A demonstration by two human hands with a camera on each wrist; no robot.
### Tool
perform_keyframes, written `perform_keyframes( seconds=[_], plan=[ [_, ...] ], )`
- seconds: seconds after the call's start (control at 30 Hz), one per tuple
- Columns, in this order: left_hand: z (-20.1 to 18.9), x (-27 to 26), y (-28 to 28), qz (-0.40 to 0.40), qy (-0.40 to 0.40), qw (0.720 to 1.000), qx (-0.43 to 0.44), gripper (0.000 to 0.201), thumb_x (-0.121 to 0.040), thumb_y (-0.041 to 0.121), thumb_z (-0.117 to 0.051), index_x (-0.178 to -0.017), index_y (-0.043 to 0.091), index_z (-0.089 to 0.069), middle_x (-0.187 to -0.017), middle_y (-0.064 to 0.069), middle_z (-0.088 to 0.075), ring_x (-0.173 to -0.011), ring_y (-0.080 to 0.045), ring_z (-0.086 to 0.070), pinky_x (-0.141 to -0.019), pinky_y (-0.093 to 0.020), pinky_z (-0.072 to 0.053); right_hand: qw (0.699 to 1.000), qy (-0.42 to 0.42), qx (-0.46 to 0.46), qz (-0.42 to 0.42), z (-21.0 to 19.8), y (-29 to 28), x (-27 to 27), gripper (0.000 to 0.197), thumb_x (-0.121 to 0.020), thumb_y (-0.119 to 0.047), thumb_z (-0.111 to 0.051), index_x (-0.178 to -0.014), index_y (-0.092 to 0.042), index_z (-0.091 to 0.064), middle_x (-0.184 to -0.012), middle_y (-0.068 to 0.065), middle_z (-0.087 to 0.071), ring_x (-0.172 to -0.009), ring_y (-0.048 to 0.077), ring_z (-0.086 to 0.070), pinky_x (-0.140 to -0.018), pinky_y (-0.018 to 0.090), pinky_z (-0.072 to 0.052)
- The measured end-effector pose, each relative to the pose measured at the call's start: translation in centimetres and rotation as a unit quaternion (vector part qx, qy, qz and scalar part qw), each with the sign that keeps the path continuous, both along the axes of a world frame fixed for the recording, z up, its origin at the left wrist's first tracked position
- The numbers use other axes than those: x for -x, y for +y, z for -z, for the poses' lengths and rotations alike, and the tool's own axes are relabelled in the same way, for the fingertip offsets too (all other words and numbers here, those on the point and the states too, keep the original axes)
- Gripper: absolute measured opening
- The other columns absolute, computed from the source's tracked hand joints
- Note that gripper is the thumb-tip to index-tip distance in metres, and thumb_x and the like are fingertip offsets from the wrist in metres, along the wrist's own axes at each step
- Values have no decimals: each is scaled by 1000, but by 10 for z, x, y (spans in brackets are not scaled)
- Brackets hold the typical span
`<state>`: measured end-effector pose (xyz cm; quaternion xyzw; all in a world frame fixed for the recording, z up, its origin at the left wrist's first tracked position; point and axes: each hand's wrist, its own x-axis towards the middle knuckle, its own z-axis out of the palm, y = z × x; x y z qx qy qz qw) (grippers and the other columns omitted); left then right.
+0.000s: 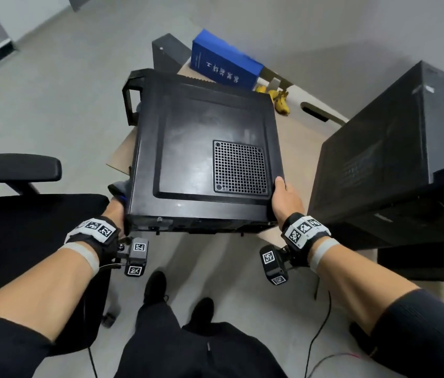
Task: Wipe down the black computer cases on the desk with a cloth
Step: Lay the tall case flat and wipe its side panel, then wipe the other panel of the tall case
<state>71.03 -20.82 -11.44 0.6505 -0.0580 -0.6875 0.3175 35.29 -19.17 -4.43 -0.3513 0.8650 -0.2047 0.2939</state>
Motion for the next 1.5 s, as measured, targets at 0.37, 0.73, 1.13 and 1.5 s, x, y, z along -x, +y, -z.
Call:
perform_keyframes(
  seconds=[0.37,0.73,1.13,1.5],
  plan=[
    [-29,-68,-80,-9,-148,972,182,49,-82,33,-68,-125,10,-67,-115,-14,-65,-103,-29,-63,-85,-46,-59,987,-155,44,-15,8,-22,-23,38,-99,-36,-27,-102,-16,-58,-111,10,-59,-102,24,-51,-109,47,-37],
    [-168,54,-64,123,-286,884,349,66,-64,70,-68,-108,22,-69,-104,1,-74,-98,-23,-70,-92,-41,-55,988,-109,94,-53,-55,-27,9,48,-95,-35,-38,-137,-24,-59,-143,1,-56,-122,20,-53,-107,33,-37],
    [-214,137,-37,237,-292,835,401,55,-80,48,-67,-128,24,-54,-122,2,-67,-112,-21,-63,-104,-43,-48,915,-351,160,-117,-134,28,2,55,-106,-54,-15,-124,-34,-63,-106,-29,-66,-92,-21,-60,-84,10,-44],
    [-226,194,-29,276,-299,799,443,48,-91,32,-64,-135,22,-47,-129,-3,-64,-117,-27,-59,-104,-45,-46,907,-361,214,-33,-124,37,29,39,-105,-47,-32,-115,-31,-66,-121,-9,-70,-124,18,-57,-113,46,-39]
  ],
)
